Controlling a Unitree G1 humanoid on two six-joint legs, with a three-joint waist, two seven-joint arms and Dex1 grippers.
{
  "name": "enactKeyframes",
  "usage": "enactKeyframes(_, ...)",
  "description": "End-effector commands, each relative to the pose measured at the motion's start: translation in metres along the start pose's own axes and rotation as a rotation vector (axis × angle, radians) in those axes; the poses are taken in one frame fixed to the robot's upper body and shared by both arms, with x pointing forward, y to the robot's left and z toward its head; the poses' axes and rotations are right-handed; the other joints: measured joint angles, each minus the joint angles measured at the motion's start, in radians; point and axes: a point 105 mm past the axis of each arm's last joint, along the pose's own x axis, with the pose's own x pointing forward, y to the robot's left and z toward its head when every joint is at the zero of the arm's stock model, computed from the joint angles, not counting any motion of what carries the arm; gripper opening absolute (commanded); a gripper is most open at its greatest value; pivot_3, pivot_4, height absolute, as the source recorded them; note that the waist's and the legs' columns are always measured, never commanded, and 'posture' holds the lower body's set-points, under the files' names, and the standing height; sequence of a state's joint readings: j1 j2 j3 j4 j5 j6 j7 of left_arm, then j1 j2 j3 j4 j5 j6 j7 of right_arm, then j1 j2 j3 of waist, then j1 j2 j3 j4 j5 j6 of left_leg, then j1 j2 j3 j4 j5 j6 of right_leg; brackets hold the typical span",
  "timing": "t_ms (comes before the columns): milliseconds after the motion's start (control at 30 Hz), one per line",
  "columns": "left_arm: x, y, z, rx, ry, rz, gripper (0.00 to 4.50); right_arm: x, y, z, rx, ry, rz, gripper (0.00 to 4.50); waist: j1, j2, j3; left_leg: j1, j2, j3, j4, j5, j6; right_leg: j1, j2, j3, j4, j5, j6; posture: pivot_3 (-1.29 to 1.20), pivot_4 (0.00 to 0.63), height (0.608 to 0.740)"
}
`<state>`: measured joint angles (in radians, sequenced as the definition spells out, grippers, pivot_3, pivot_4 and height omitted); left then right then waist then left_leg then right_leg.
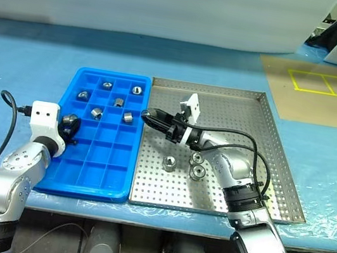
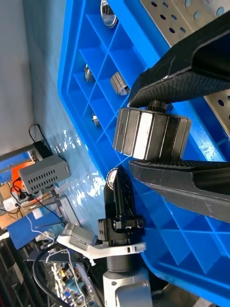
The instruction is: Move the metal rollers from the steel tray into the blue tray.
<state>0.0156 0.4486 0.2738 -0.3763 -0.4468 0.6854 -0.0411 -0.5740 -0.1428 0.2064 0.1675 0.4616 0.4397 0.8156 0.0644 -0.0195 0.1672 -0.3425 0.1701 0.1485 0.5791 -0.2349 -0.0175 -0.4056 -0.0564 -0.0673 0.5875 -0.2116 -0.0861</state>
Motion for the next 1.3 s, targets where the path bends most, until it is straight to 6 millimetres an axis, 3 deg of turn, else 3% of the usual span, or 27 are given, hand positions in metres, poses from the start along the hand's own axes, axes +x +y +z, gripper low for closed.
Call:
enactKeyframes(33, -0.002, 0.014, 0.019, 0.023, -0.063, 0.046, 3.57, 0.009, 0.011, 0.023, -0.065, -0.073, 0.04, 1.31, -0.002, 0.0, 0.0, 0.0, 0.0, 0.0, 0.0, 0.0, 0.0, 0.0, 0.0, 0.0, 0.0, 0.0, -0.001, 0.07, 0.15, 0.74)
enactKeyframes(167, -0.004, 0.008, 0.049, 0.023, -0.182, -0.07, 3.57, 0.027, 0.019, 0.023, -0.092, -0.055, 0.085, 1.31, -0.01, 0.0, 0.0, 0.001, 0.001, 0.0, -0.001, 0.001, -0.002, 0.0, 0.001, 0.0, 0.0, 0.001, -0.002, 0.09, 0.15, 0.74)
enactKeyframes(367, -0.012, 0.003, 0.072, 0.089, -0.273, -0.203, 3.57, 0.041, 0.027, 0.009, -0.157, 0.043, 0.148, 1.31, -0.008, 0.0, 0.0, 0.001, 0.0, 0.0, -0.001, 0.001, -0.001, 0.0, 0.0, -0.001, -0.001, 0.001, -0.002, 0.12, 0.15, 0.74)
enactKeyframes(533, -0.014, 0.001, 0.085, 0.104, -0.317, -0.241, 3.6, 0.043, 0.035, -0.012, -0.22, 0.145, 0.217, 2.9, -0.003, 0.0, 0.0, 0.001, 0.0, -0.001, -0.001, 0.002, 0.0, -0.001, 0.0, -0.001, -0.001, 0.001, -0.002, 0.12, 0.15, 0.74)
enactKeyframes(667, -0.014, -0.002, 0.091, 0.088, -0.339, -0.253, 3.6, 0.042, 0.032, -0.017, -0.247, 0.156, 0.194, 4.31, 0.002, 0.0, 0.0, 0.001, 0.0, 0.0, -0.001, 0.001, -0.002, -0.001, 0.0, -0.001, 0.0, 0.001, -0.002, 0.12, 0.15, 0.74)
enactKeyframes(833, -0.013, -0.017, 0.095, 0.067, -0.364, -0.325, 3.6, 0.035, 0.028, -0.007, -0.194, 0.092, 0.158, 4.44, 0.004, 0.0, 0.0, 0.001, 0.0, 0.0, -0.001, 0.001, -0.003, 0.0, 0.0, 0.0, 0.001, 0.001, -0.003, 0.12, 0.15, 0.74)
enactKeyframes(1000, -0.011, -0.055, 0.107, 0.056, -0.404, -0.513, 3.6, 0.008, 0.007, 0.005, -0.193, 0.086, 0.074, 4.44, 0.011, 0.0, 0.0, 0.003, -0.001, 0.0, -0.001, 0.002, -0.002, 0.0, 0.0, 0.0, 0.001, 0.002, -0.003, 0.04, 0.15, 0.74)
enactKeyframes(1167, -0.01, -0.117, 0.095, 0.129, -0.341, -0.813, 3.6, -0.049, -0.009, 0.007, -0.18, 0.155, -0.018, 4.44, 0.009, 0.0, 0.0, 0.004, -0.001, 0.001, -0.001, 0.002, -0.001, 0.001, -0.001, 0.001, 0.001, 0.002, -0.004, -0.04, 0.15, 0.74)
enactKeyframes(1300, -0.01, -0.149, 0.082, 0.143, -0.285, -0.98, 3.6, -0.087, -0.008, 0.0, -0.167, 0.248, -0.064, 4.44, -0.017, 0.001, 0.0, 0.003, -0.001, 0.002, -0.001, 0.003, 0.001, 0.001, 0.0, 0.002, 0.001, 0.002, -0.003, -0.11, 0.15, 0.74)
